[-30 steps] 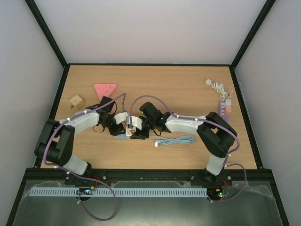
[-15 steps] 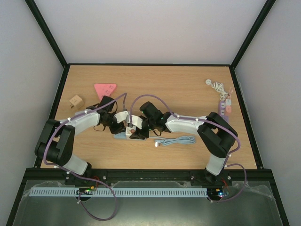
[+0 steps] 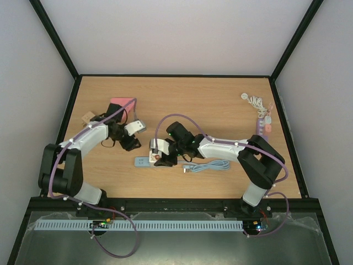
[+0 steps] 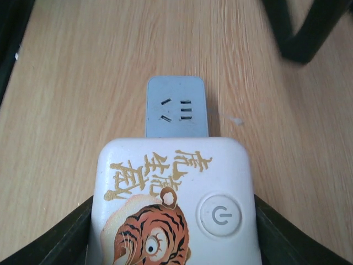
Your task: Pull the plug off the socket
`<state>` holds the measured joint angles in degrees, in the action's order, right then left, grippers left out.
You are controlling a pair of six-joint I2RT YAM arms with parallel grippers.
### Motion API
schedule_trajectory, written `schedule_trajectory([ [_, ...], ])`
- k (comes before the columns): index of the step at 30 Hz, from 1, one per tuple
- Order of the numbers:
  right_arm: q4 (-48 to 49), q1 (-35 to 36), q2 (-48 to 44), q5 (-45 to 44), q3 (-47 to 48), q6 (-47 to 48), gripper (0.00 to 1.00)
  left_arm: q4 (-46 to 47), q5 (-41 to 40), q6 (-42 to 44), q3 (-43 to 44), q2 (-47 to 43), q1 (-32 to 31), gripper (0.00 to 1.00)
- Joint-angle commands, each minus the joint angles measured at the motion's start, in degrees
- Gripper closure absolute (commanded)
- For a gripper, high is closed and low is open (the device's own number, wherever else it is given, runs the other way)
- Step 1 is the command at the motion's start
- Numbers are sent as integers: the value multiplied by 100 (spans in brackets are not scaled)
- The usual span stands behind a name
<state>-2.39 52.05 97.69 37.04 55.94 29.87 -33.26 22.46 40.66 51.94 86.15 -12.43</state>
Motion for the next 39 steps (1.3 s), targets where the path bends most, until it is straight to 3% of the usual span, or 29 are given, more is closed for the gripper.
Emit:
schedule_trajectory([
  [1,218,-28,-176,-330,-187,332,77,-714,602,-149,315,-420,78,34],
  [11,371,-29,-227,-424,-369,230,78,-456,419,-650,-433,-554,-456,33],
  [22,372,-34,-263,-291,-240,98,78,280,-458,-1160,-1099,-414,-1190,27],
  [30,354,-27,-295,-179,-205,89,78,311,-231,-1199,-996,-303,-1192,41],
  [39,332,-27,-380,-121,-132,29,78,309,-548,-1109,-1218,17,-1210,54],
])
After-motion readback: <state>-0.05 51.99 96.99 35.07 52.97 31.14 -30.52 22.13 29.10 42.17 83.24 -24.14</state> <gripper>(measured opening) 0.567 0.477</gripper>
